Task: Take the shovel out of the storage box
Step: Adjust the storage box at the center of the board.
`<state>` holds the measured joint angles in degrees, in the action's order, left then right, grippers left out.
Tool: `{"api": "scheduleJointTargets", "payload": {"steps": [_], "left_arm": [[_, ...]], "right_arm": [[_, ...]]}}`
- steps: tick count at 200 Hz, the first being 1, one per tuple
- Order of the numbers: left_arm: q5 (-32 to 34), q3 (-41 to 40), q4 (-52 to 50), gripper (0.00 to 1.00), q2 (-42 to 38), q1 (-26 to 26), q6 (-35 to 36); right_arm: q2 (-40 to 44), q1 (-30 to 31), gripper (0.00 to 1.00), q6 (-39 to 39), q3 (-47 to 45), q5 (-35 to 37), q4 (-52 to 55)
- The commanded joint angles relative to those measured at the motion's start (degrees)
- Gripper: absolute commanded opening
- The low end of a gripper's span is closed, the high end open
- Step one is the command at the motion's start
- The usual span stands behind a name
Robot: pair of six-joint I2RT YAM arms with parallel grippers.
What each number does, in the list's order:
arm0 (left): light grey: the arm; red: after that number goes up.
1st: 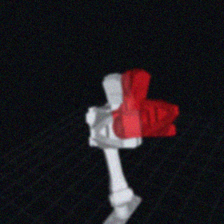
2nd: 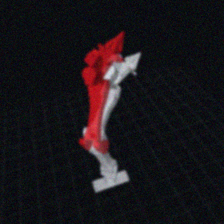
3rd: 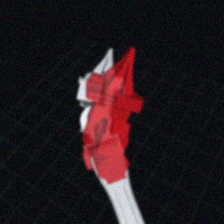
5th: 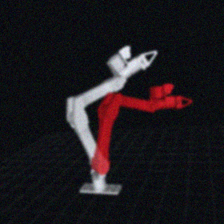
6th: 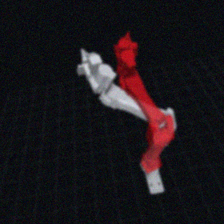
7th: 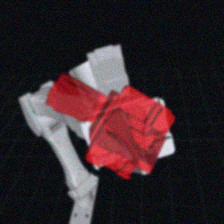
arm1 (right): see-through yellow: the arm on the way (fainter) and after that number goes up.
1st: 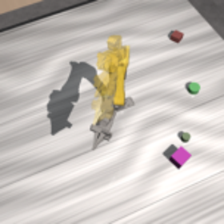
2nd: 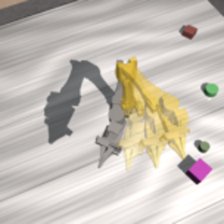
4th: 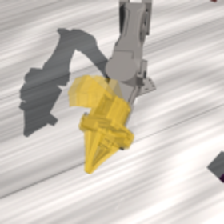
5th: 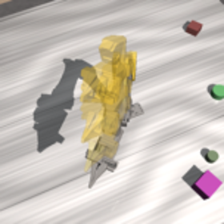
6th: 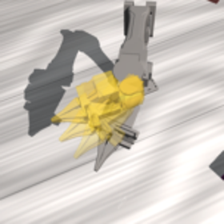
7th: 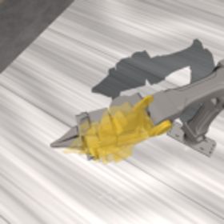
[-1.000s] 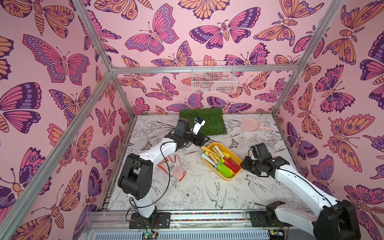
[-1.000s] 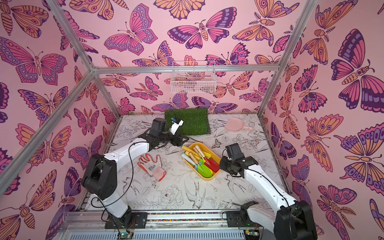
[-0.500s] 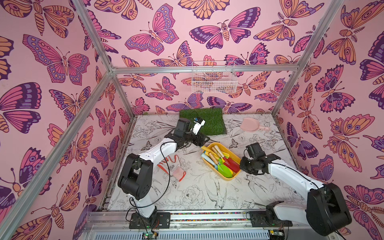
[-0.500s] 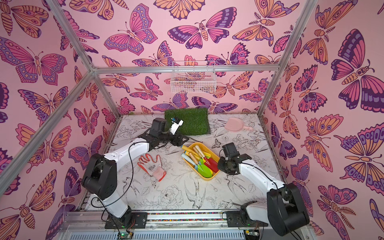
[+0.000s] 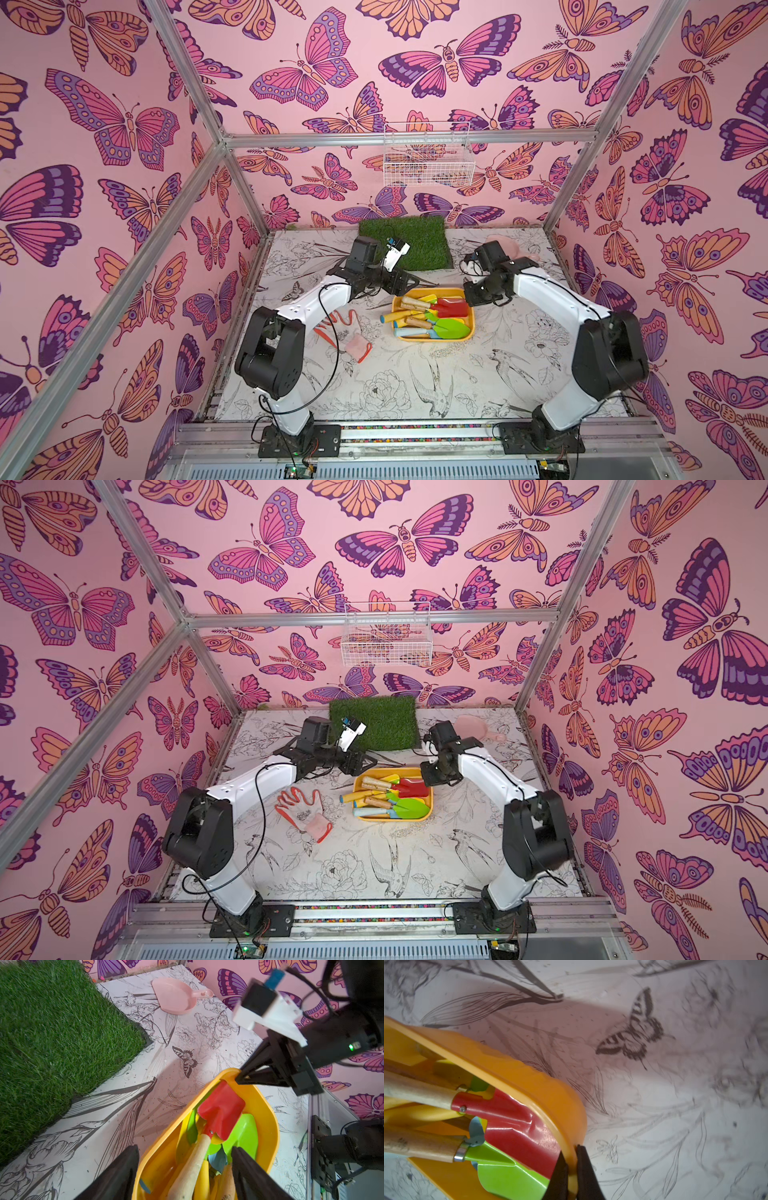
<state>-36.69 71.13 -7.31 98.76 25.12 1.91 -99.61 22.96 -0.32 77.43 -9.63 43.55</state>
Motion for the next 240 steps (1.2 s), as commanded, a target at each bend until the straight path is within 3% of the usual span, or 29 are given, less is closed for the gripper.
{"api": "scheduleJointTargets", "payload": {"steps": [1, 37, 48, 56, 63, 70, 93, 119, 164, 240], "left_arm": [[-2.27, -0.51, -5.83, 0.77, -0.51, -0.33, 6.47], [-0.90, 0.19, -10.91, 0.77, 0.24, -1.46, 9.19], [0.11, 0.32, -11.54, 0.77, 0.62, -1.49, 9.60], [0.99, 0.45, -11.75, 0.77, 1.04, -1.56, 9.60], [1.61, 0.83, -12.00, 0.76, 1.60, -1.58, 9.57], [2.15, 1.26, -12.13, 0.76, 2.25, -1.70, 9.23], [1.99, 3.01, -12.68, 0.72, 4.85, -1.96, 7.87], [0.21, 5.67, -13.48, 0.63, 8.04, -2.10, 6.71], [0.24, 9.28, -13.52, 0.51, 12.75, -1.62, 5.82], [3.40, 15.72, -17.45, 0.56, 20.18, 2.63, 8.59]], "right_arm": [[-7.38, 1.17, 0.00, -17.56, 9.06, -5.66, 10.59], [-18.15, 1.88, 0.00, -26.09, 23.32, -6.27, 19.39], [-19.13, 2.53, 0.05, -27.84, 24.69, -5.94, 19.32], [-19.41, 2.71, 0.16, -28.16, 25.38, -6.53, 18.89], [-19.43, 2.79, 0.35, -27.79, 25.59, -7.27, 18.13], [-19.26, 2.79, 0.45, -27.43, 25.66, -7.71, 17.35], [-16.64, 2.79, 0.54, -24.16, 23.73, -8.32, 13.73], [-8.94, 2.79, 0.55, -14.40, 16.72, -6.52, 6.78], [10.61, 2.93, 0.51, 1.86, -3.60, -5.98, -8.59], [25.66, 2.76, 0.51, 12.70, -16.79, -0.30, -12.05]]}}
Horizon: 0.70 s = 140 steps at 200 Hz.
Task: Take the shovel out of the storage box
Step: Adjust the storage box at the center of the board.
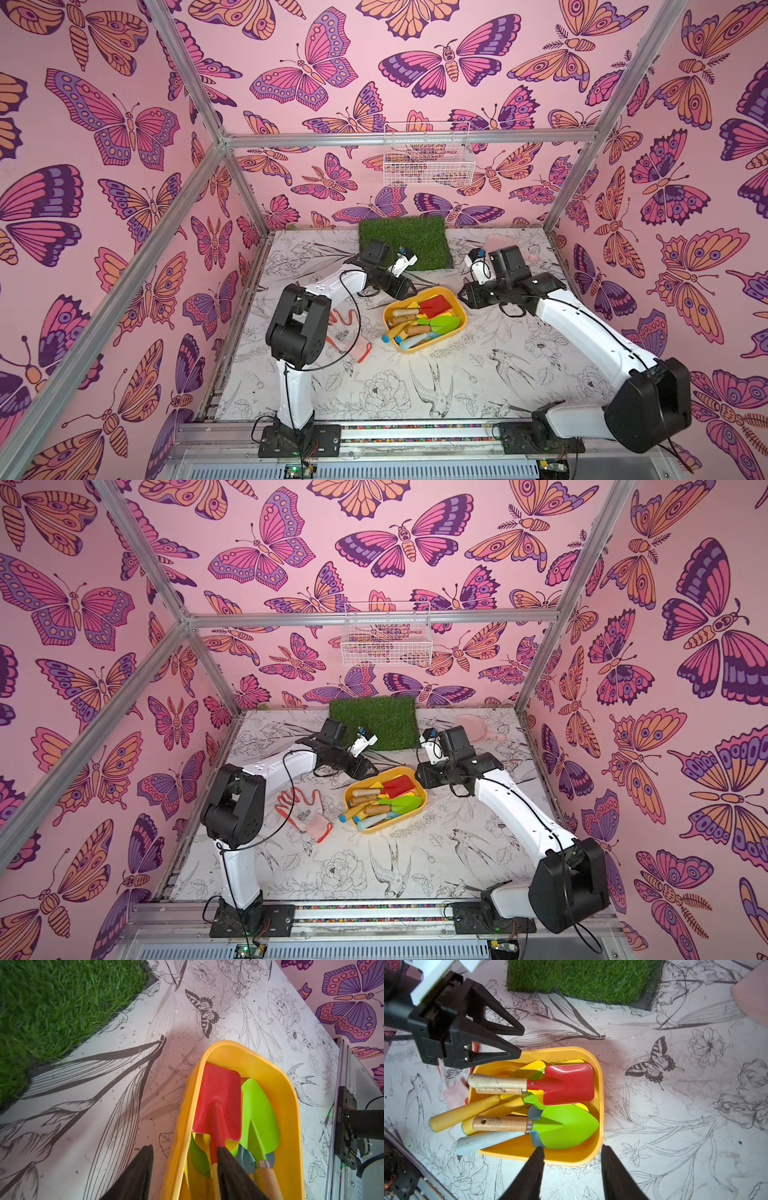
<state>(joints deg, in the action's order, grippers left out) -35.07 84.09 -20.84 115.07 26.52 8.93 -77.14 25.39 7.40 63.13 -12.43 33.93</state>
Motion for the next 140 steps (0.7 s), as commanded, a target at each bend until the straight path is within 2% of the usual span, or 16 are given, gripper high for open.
{"api": "scheduleJointTargets", "payload": {"steps": [1, 23, 99, 115, 140], "left_arm": [[1.77, 2.88, -3.98, 0.56, 3.95, 1.29, 1.64], [2.66, 3.95, -4.65, 0.55, 5.41, 1.60, 1.71], [2.50, 5.43, -4.91, 0.27, 8.45, 2.30, 0.37], [2.88, 6.03, -4.91, 0.18, 8.84, 2.36, -0.52], [4.58, 6.00, -4.89, 0.11, 8.46, 2.35, -2.31]], "right_arm": [[3.38, 0.35, 0.51, 5.08, -2.67, 2.49, -2.49], [5.69, 0.31, 0.52, 7.54, -5.91, 4.37, -4.66], [6.02, 0.05, 0.50, 10.13, -6.44, 5.28, -2.55], [6.49, -0.27, 0.50, 11.40, -6.43, 5.99, -2.21], [6.70, -0.50, 0.49, 13.84, -6.88, 5.45, -2.45]]}}
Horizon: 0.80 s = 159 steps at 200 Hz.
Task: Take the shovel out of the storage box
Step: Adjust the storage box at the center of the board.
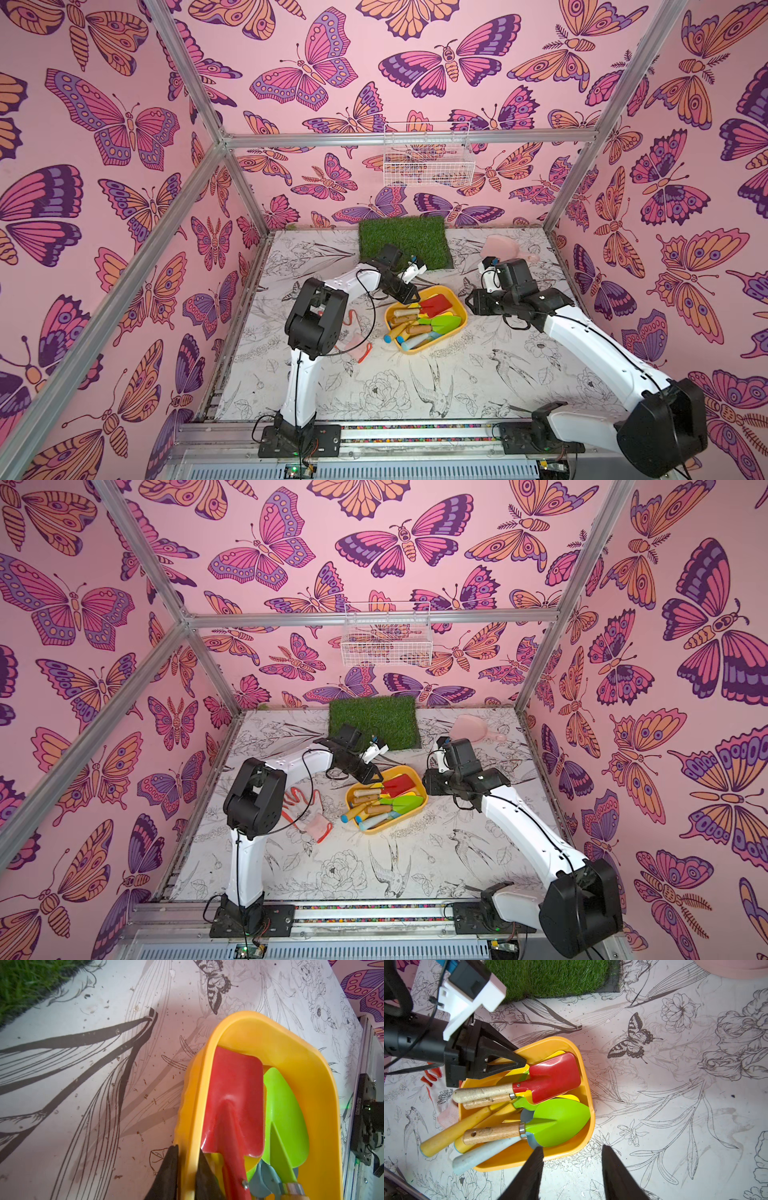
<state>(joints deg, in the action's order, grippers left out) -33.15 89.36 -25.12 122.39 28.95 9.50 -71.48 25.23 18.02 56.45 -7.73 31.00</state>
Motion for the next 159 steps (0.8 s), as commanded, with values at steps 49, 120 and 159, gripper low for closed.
{"api": "scheduleJointTargets", "payload": {"steps": [49, 120, 159], "left_arm": [[7.36, -0.74, -0.54, 0.00, -0.36, -0.30, -12.78], [15.25, -7.92, 0.16, 0.00, -8.42, -0.48, -23.13], [16.86, -15.44, 7.01, 0.00, -13.59, -0.56, -29.59]], "right_arm": [[-2.52, -0.27, 0.47, 11.46, -1.42, -14.72, -2.35], [-3.82, 0.57, 0.47, 21.56, -6.35, -14.65, -12.61], [-7.26, 2.40, 0.47, 24.12, -5.69, -16.57, -16.42]]}}
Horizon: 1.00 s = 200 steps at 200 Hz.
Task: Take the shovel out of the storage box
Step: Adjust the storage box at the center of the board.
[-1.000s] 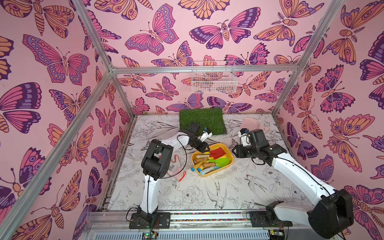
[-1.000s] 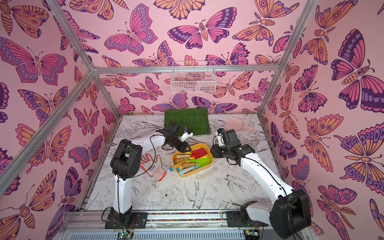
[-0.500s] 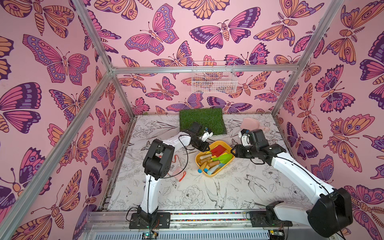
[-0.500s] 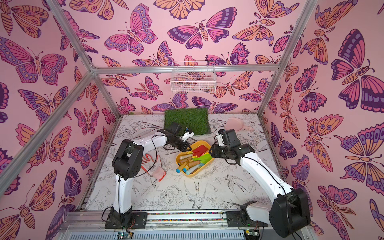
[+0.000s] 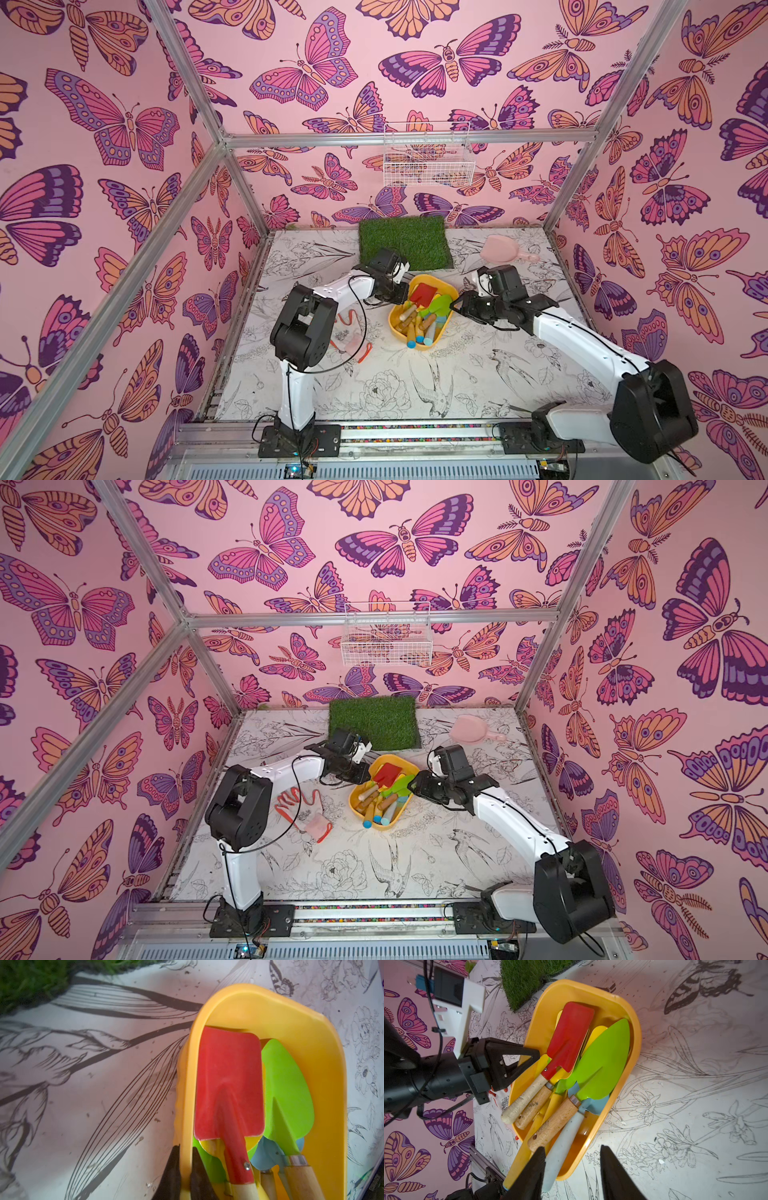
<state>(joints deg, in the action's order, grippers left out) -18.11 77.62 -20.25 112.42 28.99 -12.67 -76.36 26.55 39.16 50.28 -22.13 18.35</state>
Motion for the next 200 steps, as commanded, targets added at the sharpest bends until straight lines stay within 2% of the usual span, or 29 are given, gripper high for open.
{"api": "scheduleJointTargets", "payload": {"steps": [1, 54, 87, 100, 112, 124, 136, 159, 178, 200], "left_arm": [[1.84, -3.79, 2.23, 0.00, -3.66, -0.60, -7.53], [3.33, -7.87, 8.85, 0.00, -6.98, -0.69, -13.12], [5.53, -11.07, 11.92, 0.00, -9.19, -0.69, -15.46], [5.75, -11.31, 12.06, 0.06, -10.11, -0.78, -15.16], [5.76, -11.65, 12.36, 0.22, -11.10, -0.80, -14.19], [4.97, -12.44, 14.03, 0.26, -12.26, -0.79, -13.40], [3.92, -12.54, 15.20, 0.36, -12.41, -0.78, -13.16], [-0.98, -11.18, 15.46, 0.42, -12.09, -1.13, -13.17], [0.72, -12.30, 15.59, 0.41, -14.48, -1.04, -12.60], [3.48, -15.06, 14.55, 0.43, -17.58, -1.78, -11.90]], "right_arm": [[-2.52, 1.12, 0.47, 3.01, 0.47, -2.28, -4.03], [-5.81, 1.21, 0.48, 3.09, 2.19, -3.18, -5.28], [-6.95, 1.32, 0.48, -2.78, 4.38, -3.02, -3.84], [-6.92, 1.53, 0.50, -5.55, 4.63, -2.34, -3.54], [-7.07, 1.61, 0.51, -7.54, 4.47, -1.69, -3.79], [-7.54, 1.85, 0.53, -9.09, 4.22, -1.48, -4.11], [-8.29, 2.15, 0.53, -9.55, 4.88, -1.16, -3.59], [-8.85, 3.53, 0.53, -8.42, 7.86, -0.61, -0.70], [-7.52, 5.64, 0.53, -7.04, 9.97, -0.24, 0.57], [-5.06, 7.23, 0.52, -4.82, 9.03, 3.74, -1.32]]}}
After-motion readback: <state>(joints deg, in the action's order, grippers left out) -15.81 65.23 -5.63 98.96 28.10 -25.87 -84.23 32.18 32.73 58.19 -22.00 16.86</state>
